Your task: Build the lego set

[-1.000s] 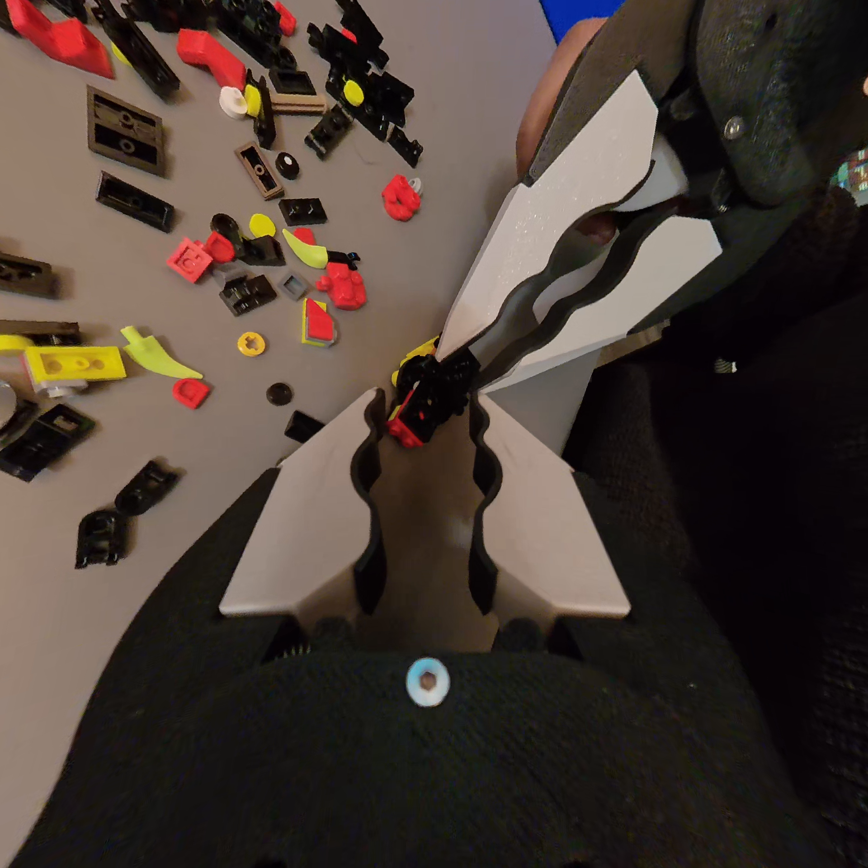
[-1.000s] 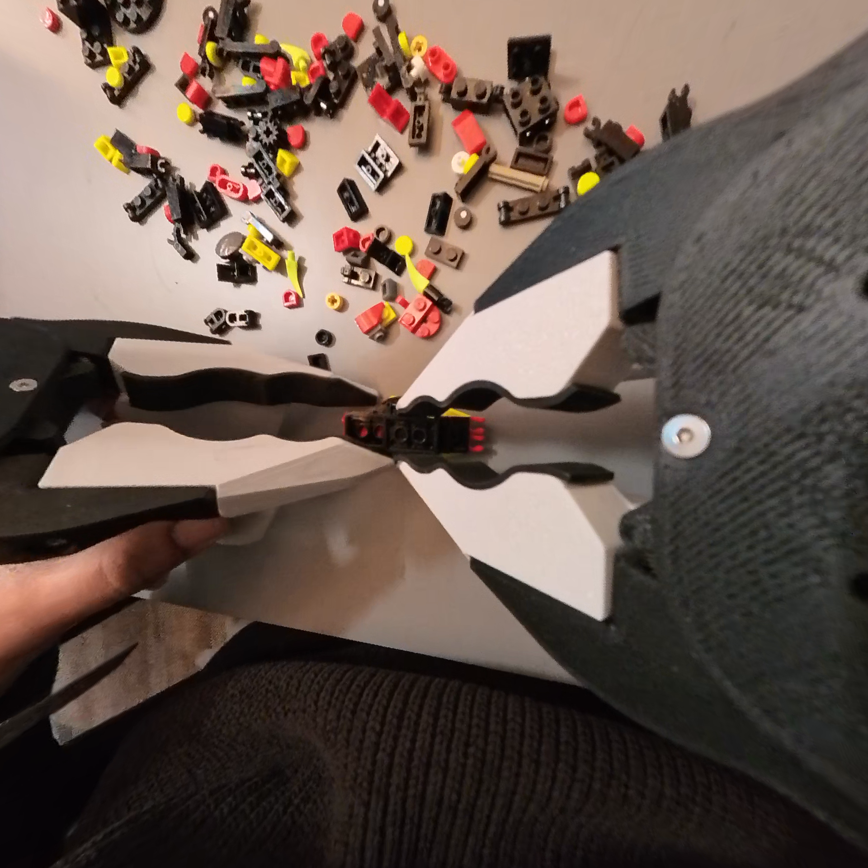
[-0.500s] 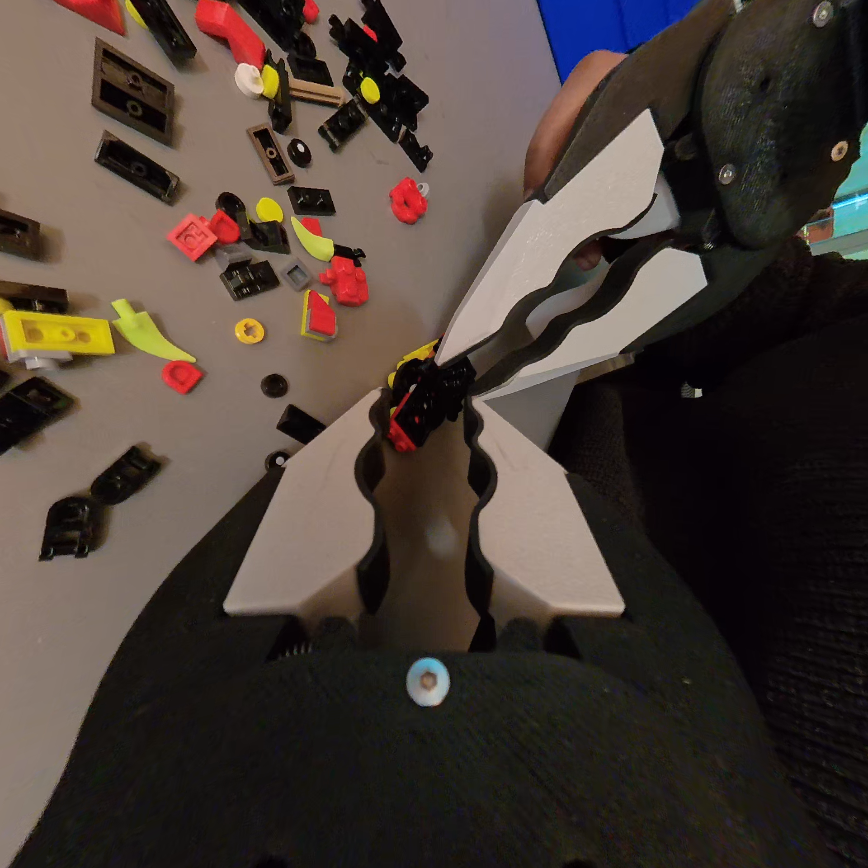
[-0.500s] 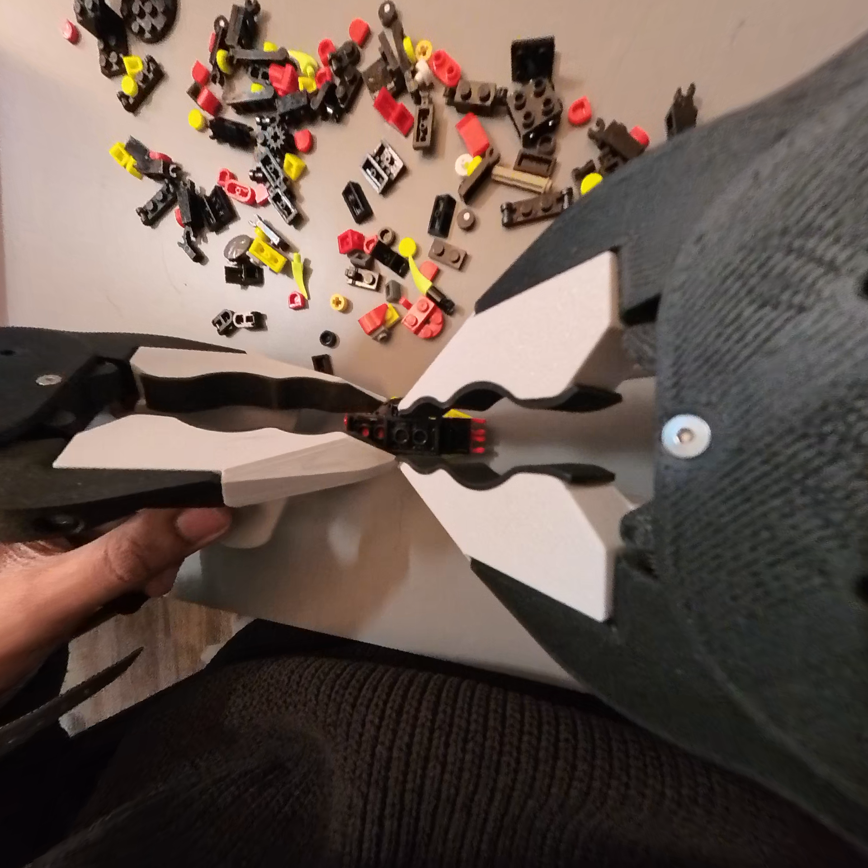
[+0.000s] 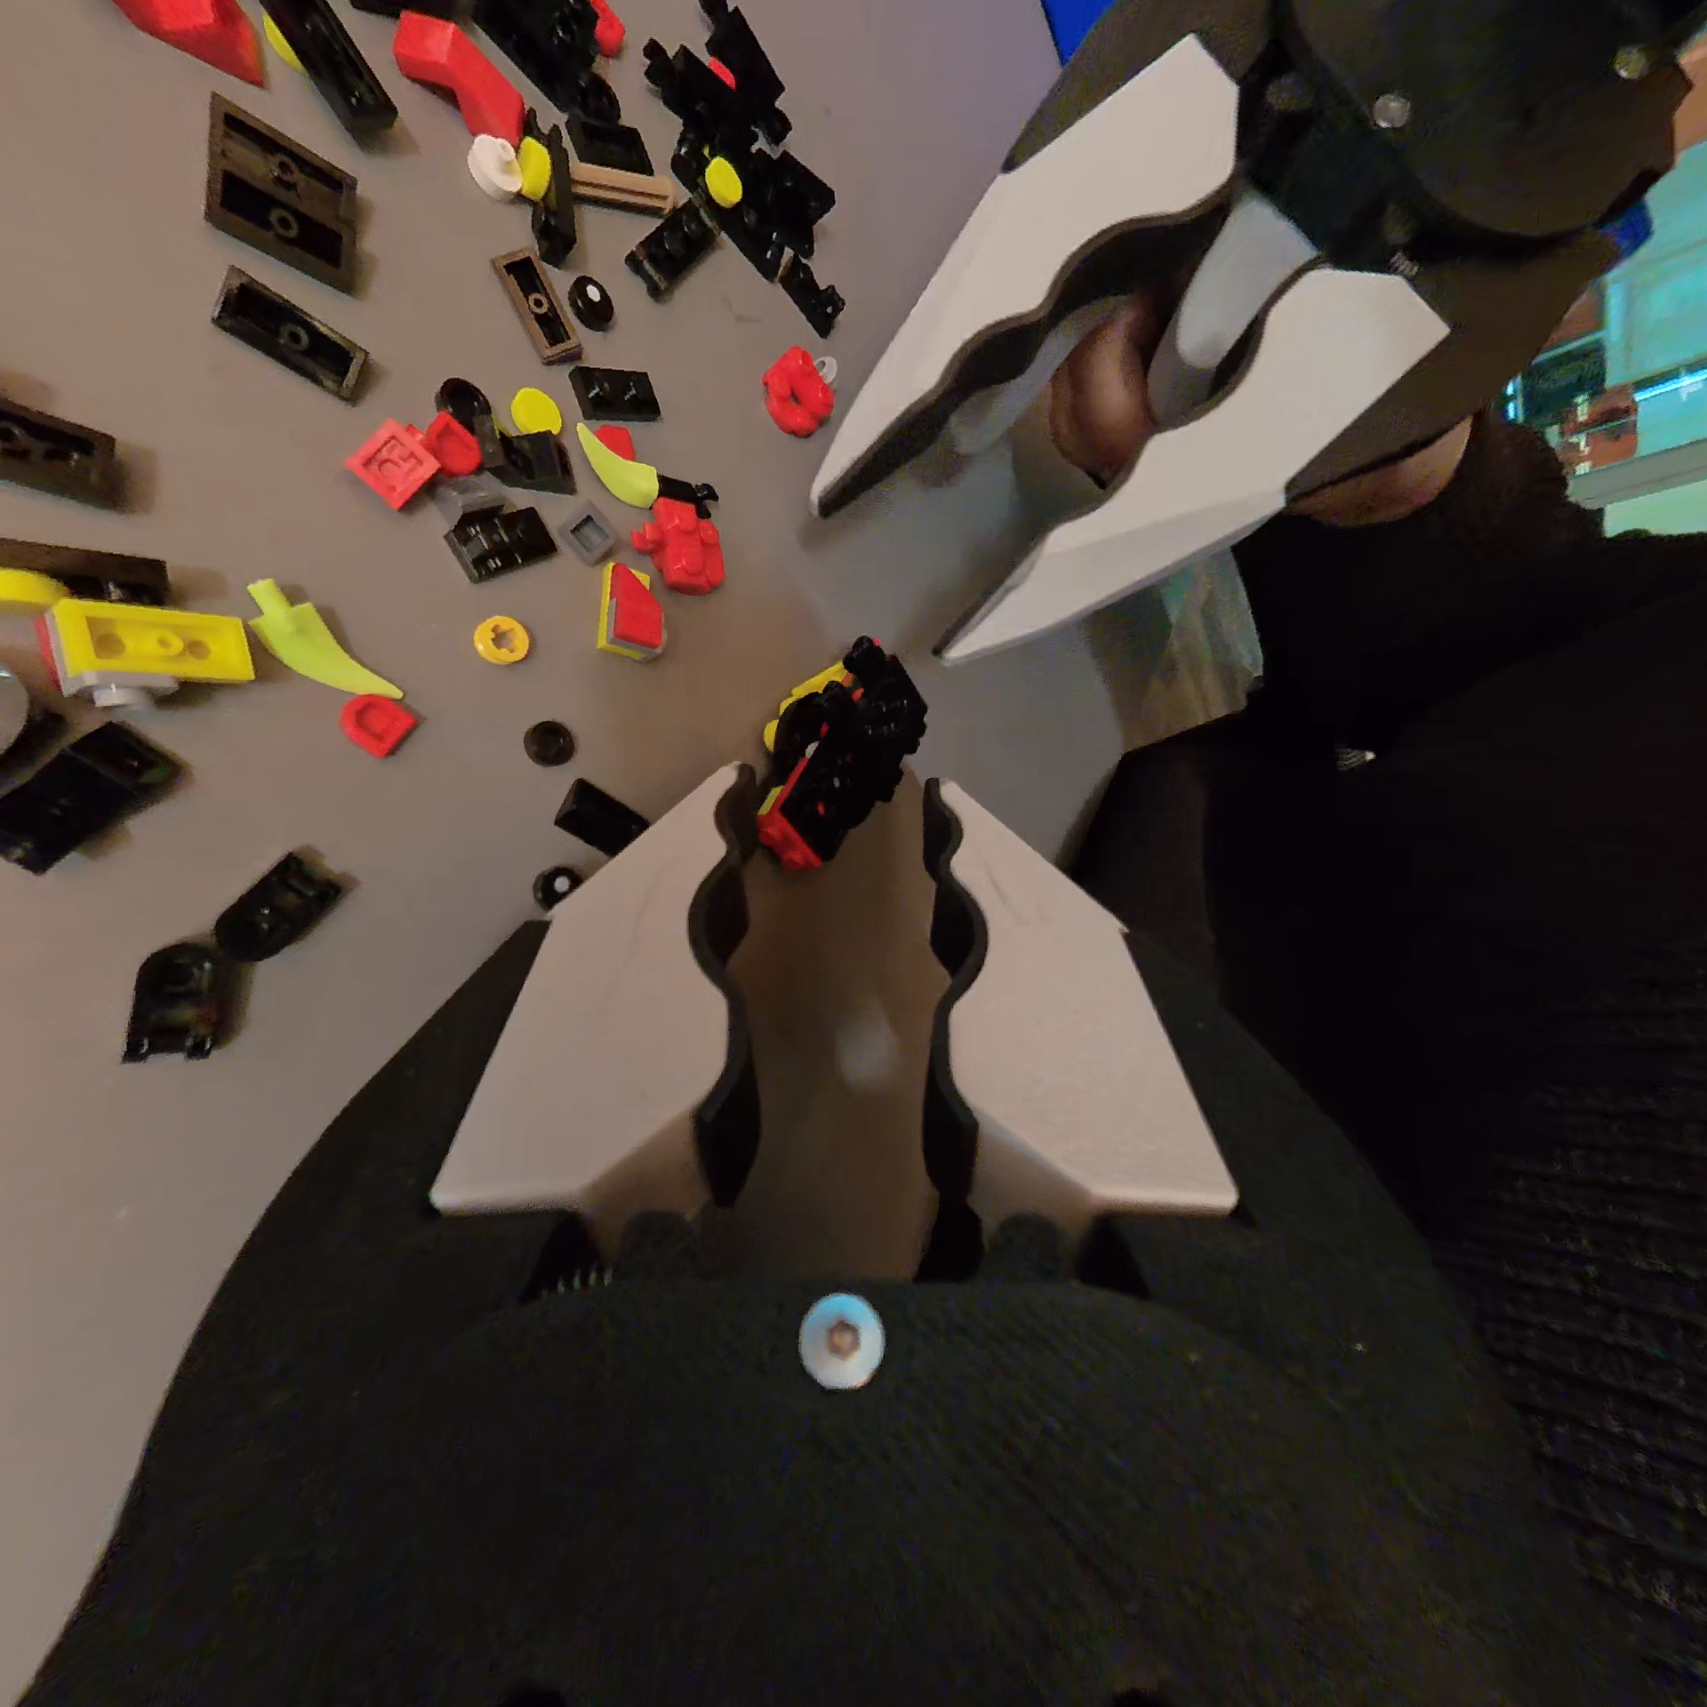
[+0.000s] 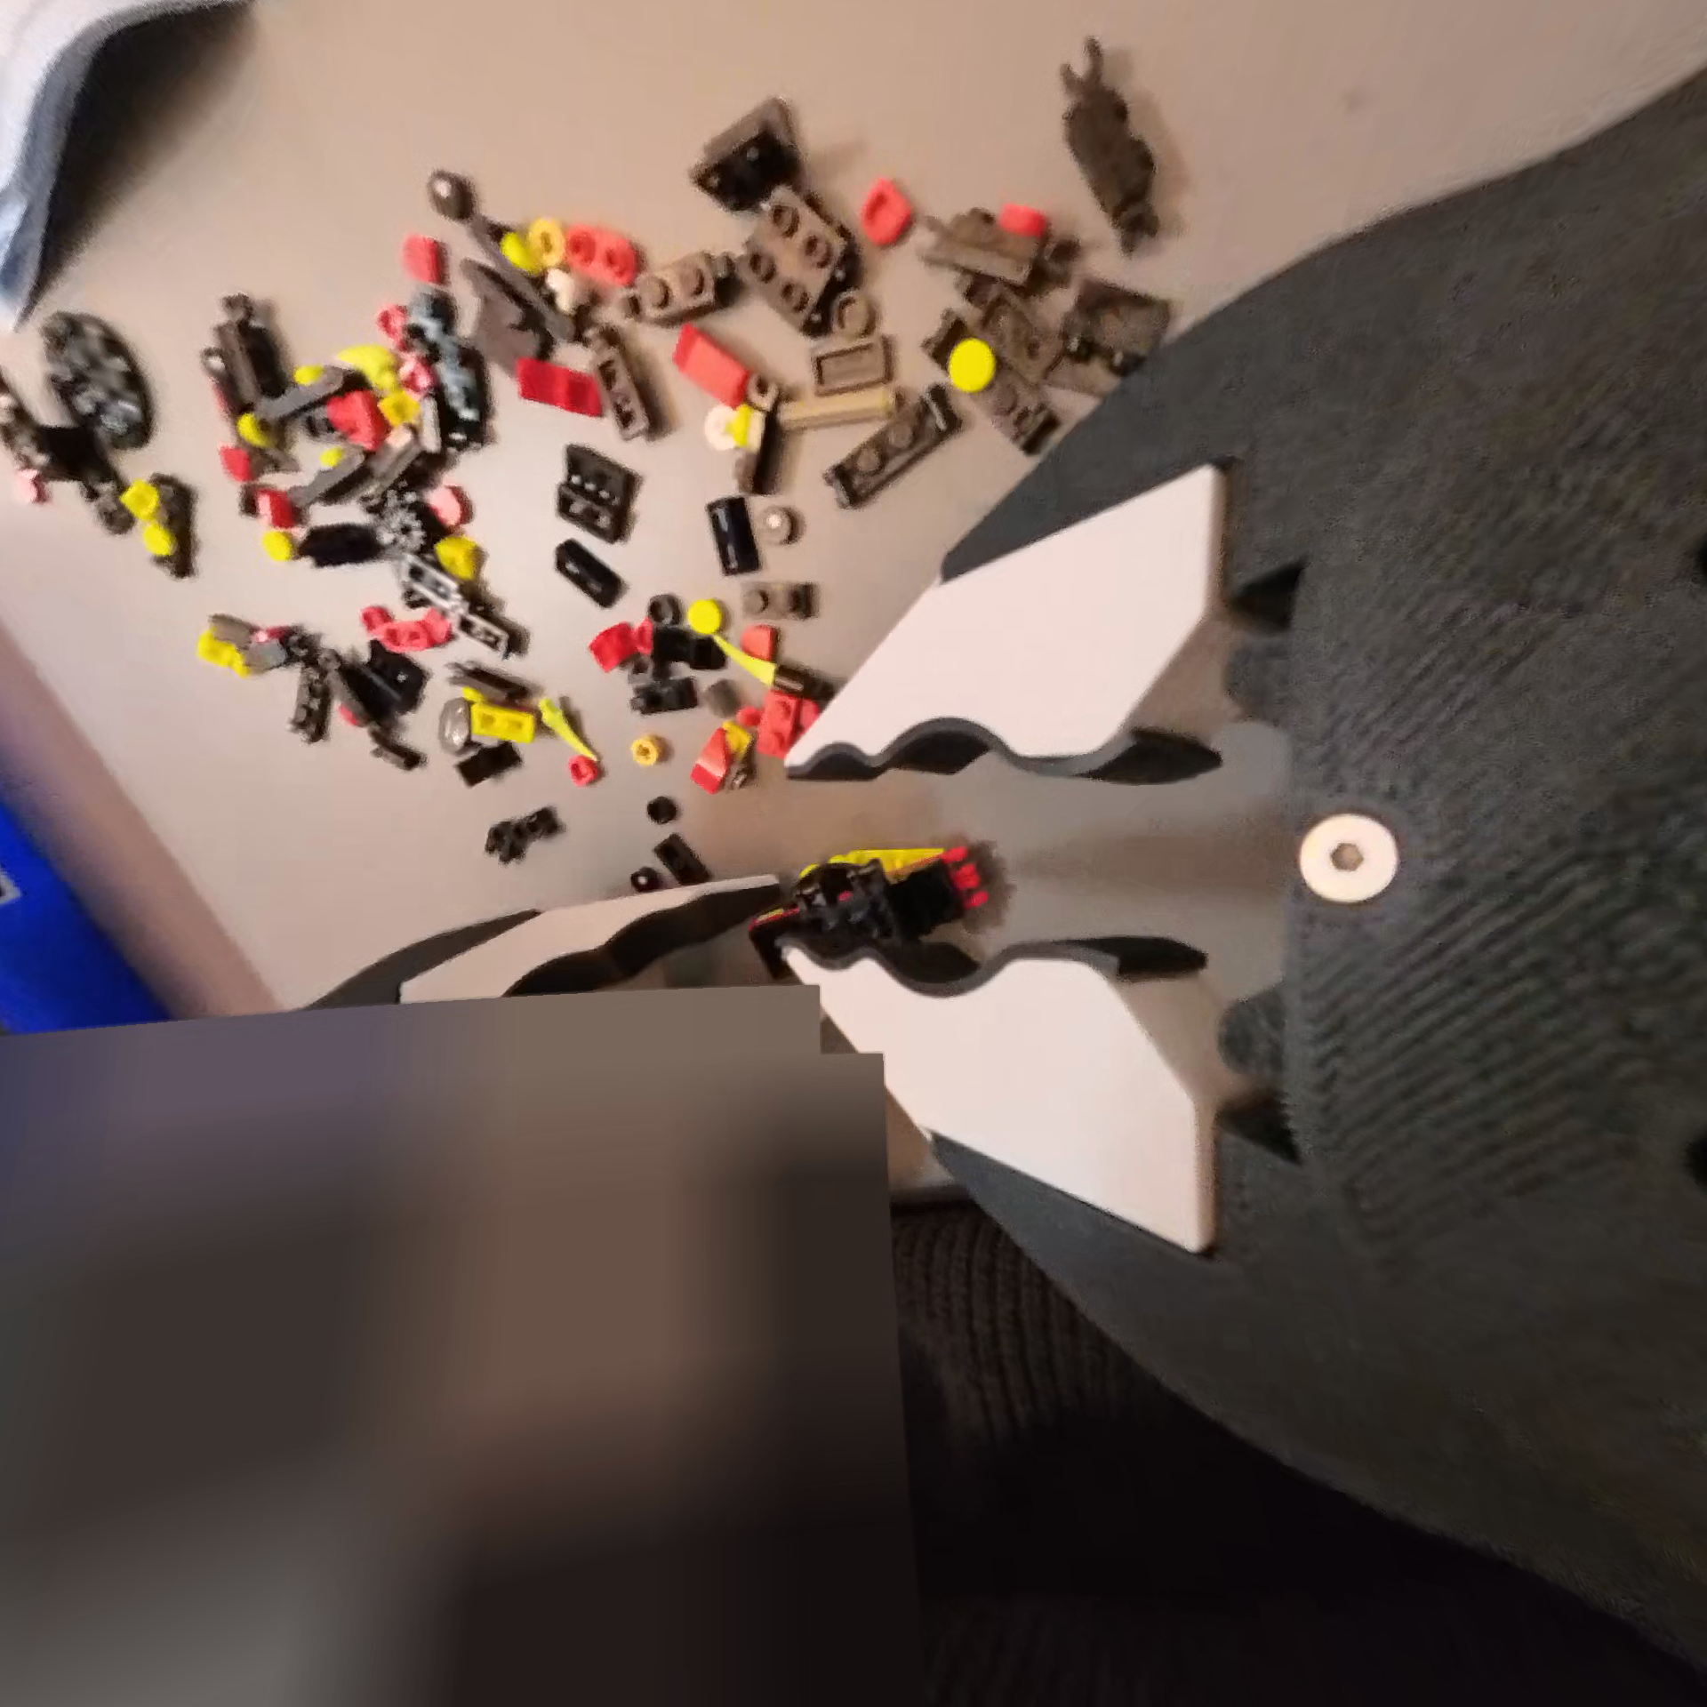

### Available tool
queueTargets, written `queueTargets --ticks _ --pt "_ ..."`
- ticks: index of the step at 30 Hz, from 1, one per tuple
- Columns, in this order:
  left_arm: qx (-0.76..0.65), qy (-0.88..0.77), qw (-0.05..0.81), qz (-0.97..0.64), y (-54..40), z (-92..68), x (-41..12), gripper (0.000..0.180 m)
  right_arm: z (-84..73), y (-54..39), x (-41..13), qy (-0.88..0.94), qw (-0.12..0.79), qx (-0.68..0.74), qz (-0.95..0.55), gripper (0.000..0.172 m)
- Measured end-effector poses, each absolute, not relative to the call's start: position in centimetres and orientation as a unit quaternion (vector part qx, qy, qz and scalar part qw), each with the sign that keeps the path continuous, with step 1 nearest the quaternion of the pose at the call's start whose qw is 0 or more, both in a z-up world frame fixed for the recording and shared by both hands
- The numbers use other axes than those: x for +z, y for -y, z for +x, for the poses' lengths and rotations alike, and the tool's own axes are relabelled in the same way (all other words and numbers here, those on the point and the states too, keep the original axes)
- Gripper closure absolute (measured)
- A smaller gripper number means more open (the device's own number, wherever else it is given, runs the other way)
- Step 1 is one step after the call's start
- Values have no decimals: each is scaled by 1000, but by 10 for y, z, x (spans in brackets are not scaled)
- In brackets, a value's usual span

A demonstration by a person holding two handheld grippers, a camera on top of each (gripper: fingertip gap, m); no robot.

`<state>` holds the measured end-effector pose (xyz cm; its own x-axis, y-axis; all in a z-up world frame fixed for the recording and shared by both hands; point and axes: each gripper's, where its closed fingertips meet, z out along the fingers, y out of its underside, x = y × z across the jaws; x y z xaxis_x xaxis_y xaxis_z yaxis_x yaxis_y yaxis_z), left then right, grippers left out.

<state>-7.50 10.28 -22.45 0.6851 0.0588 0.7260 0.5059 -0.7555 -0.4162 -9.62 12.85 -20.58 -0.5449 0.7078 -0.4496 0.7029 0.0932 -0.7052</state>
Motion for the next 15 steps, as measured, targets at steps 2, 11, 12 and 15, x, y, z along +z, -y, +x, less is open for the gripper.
queueTargets --ticks 2,11,12,15 --pt "-360 147 323 -863 -101 -73 -220 146 -93 -126 -207 720 -20 490 -491 142" --pt "-354 139 368 -849 -97 -78 -210 147 -85 -110 -193 674 -35 534 -508 153" --pt "-354 138 360 -852 -96 -78 -214 147 -84 -110 -197 694 -11 521 -497 153" --pt "-358 134 341 -859 -93 -76 -223 149 -79 -108 -202 762 55 476 -437 153"
